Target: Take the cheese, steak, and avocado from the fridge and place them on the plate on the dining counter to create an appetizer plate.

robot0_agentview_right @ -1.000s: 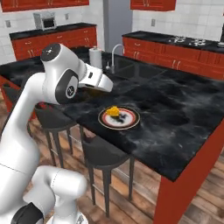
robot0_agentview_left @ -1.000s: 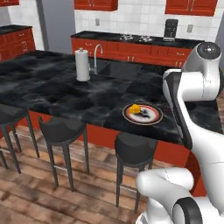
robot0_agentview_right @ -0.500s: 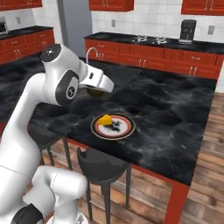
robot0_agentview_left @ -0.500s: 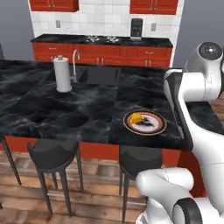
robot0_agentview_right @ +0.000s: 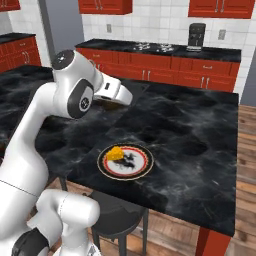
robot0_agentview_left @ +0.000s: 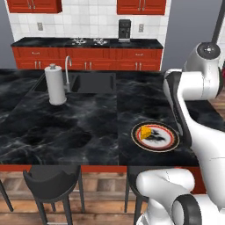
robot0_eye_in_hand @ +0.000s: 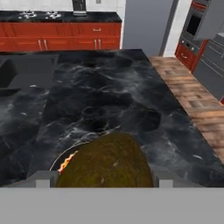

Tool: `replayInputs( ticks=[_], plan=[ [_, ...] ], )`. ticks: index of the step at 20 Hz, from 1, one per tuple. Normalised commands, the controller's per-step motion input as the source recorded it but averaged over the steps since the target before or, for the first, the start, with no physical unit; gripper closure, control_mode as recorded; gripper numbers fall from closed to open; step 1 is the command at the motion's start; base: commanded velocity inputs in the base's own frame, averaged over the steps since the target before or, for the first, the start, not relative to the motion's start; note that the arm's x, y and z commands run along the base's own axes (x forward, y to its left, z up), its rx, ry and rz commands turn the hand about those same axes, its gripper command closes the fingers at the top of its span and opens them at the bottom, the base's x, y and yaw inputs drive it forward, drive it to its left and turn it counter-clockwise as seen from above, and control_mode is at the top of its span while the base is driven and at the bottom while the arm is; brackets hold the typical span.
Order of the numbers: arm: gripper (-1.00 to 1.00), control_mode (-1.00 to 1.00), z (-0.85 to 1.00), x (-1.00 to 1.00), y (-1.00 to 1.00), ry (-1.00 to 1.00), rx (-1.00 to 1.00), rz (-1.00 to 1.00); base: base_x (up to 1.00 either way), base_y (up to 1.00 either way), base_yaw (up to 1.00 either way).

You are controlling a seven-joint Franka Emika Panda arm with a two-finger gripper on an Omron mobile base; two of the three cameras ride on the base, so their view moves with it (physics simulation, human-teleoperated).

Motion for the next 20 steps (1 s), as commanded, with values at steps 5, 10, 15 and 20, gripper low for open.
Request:
replayInputs(
  ticks=[5, 10, 15, 20],
  plan=[
    [1.0, -1.0, -0.28, 0.87, -0.13, 0.14, 0.05, 0.0, 0.0, 0.0, 0.0],
    [1.0, -1.0, -0.59, 0.96, -0.05, 0.22, 0.01, 0.07, 0.0, 0.0, 0.0],
    [1.0, -1.0, -0.84, 0.81, -0.01, 0.21, 0.0, 0.09, 0.0, 0.0, 0.0],
    [1.0, -1.0, -0.89, 0.69, -0.15, 0.17, 0.05, 0.09, 0.0, 0.0, 0.0]
  ],
)
